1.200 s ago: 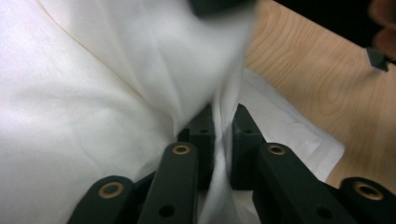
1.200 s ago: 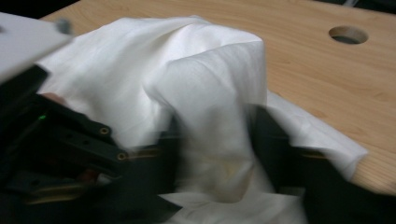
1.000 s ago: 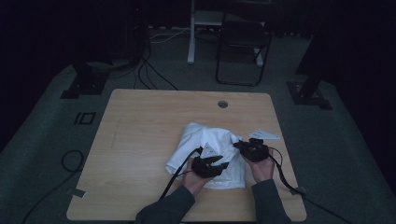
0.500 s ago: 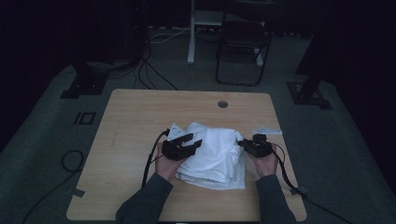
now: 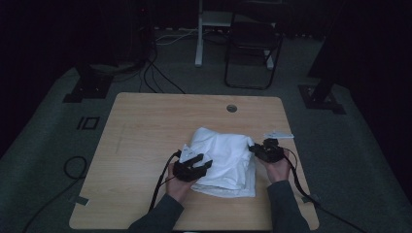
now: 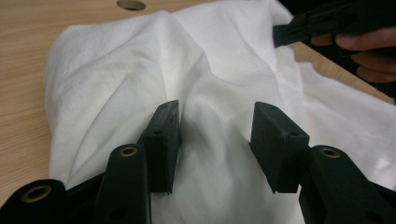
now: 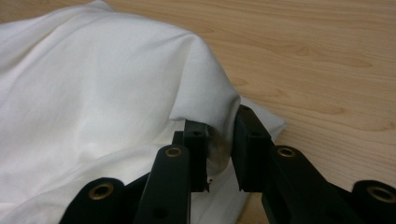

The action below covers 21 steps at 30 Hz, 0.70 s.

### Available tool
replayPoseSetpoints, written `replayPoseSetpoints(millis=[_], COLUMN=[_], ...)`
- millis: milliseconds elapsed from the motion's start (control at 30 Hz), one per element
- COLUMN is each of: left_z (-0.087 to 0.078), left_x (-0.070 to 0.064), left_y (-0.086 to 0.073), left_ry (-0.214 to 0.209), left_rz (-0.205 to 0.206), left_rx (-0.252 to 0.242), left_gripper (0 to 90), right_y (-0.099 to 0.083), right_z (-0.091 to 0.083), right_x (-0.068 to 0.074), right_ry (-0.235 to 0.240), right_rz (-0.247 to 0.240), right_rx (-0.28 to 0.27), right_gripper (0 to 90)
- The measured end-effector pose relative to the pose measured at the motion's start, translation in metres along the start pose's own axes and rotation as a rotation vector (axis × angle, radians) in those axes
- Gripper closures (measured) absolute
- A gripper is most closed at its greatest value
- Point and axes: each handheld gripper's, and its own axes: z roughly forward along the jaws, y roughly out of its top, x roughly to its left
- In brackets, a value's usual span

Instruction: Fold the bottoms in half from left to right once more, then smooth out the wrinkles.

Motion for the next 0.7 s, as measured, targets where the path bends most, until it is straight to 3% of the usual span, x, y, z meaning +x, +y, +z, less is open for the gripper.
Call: replayPoseSetpoints(millis=[200,300,400,500,700], left_z=[-0.011,-0.008,0.001,0.005,0.005], left_x=[-0.012,-0.016,-0.02,-0.022,-0.027], left_y=[-0.007,-0.013,-0.023,-0.025,-0.027], left_ry=[0.002,0.002,0.018,0.033,0.054], left_rz=[0.043,0.052,0.079,0.083,0.097], left_rx=[-0.004,0.019,0.046,0.054,0.052], left_gripper=[52.8,53.4,53.3,53.4,53.4], right_y=[-0.002,-0.002,0.002,0.009,0.025], right_z=[0.003,0.003,-0.002,-0.016,-0.034], right_x=[-0.002,-0.001,0.0,0.001,0.009], right_ry=[-0.003,-0.006,-0.017,-0.029,-0.02], right_rz=[0.002,0.003,-0.009,-0.025,-0.052], right_rx=[0.013,0.019,0.017,-0.017,-0.08], right_gripper=[76.6,74.9,61.8,57.0,55.8])
